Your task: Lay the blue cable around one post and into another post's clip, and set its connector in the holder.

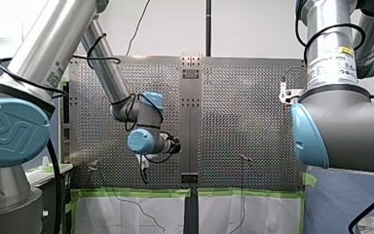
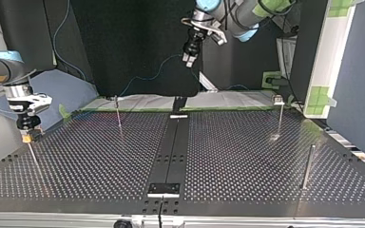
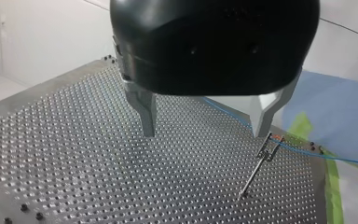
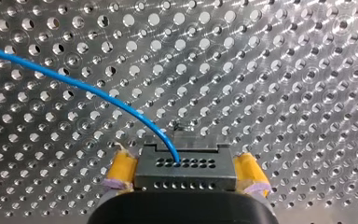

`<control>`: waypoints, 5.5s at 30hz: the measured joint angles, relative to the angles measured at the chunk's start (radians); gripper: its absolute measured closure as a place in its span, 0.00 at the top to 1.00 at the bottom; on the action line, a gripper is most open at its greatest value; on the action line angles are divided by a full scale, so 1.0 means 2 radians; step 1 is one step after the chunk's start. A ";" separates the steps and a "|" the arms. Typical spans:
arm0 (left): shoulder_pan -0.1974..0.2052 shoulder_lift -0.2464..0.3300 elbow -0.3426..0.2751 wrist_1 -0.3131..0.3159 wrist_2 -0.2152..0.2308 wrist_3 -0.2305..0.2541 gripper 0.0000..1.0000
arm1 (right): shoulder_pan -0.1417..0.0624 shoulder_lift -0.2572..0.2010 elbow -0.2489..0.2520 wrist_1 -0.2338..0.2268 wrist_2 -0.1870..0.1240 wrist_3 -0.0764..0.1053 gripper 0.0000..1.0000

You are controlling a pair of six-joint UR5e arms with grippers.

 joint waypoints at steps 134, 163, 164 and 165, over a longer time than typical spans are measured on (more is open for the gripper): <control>-0.094 -0.358 0.346 -0.104 0.088 -0.379 1.00 | -0.001 0.001 -0.001 -0.005 0.008 0.011 0.80; -0.100 -0.485 0.476 -0.122 0.103 -0.429 1.00 | -0.001 0.001 -0.001 -0.007 0.009 0.011 0.80; -0.101 -0.488 0.481 -0.124 0.104 -0.429 1.00 | -0.001 0.001 0.000 -0.006 0.009 0.011 0.80; -0.101 -0.489 0.485 -0.126 0.105 -0.429 1.00 | 0.000 0.001 0.000 -0.006 0.009 0.011 0.80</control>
